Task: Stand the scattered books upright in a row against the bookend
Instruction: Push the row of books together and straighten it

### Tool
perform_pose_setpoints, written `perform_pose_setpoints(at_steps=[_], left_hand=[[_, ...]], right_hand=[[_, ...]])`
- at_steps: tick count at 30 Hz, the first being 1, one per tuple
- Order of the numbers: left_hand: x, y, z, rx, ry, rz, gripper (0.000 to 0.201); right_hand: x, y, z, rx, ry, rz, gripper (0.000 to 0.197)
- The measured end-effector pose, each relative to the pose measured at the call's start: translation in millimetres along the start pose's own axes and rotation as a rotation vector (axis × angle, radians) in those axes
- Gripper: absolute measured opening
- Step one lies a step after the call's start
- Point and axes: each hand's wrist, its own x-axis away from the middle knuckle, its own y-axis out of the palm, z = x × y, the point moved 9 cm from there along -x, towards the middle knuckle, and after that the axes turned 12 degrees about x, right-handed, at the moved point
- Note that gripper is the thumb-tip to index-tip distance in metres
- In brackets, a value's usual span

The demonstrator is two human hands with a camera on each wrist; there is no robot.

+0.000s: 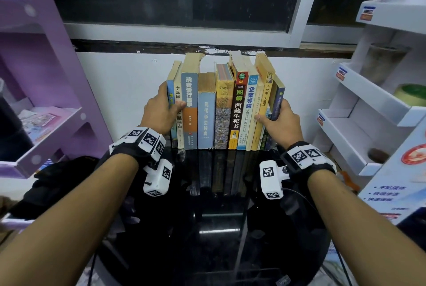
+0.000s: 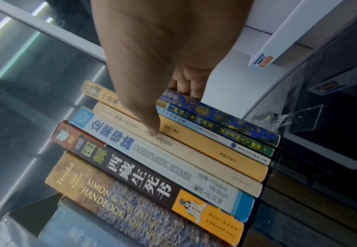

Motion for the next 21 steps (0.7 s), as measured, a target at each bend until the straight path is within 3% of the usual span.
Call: perform_pose_setpoints(at_steps=[6, 11, 17, 21], left_hand=[[0.8, -7.3, 6.0, 0.060, 0.014, -0.061, 0.048], [1.4, -22.0, 11.6, 0.116, 0.044, -0.072, 0.049], [-6.0, -46.7, 19.2, 0.060, 0.096, -0.045, 0.059], [-15.3, -58.3, 28.9, 0.034, 0.156, -0.054, 0.060]], right_hand=[[7.4, -8.3, 2.2, -0.018, -0.001, 0.032, 0.048], [25.7, -35.0, -11.4, 0.018, -0.051, 0.321, 0.051], [42.9, -39.6, -64.8, 0.150, -0.337, 0.536, 0.034], [57.5, -6.7, -113.4, 0.279, -0.611, 0.452, 0.030]])
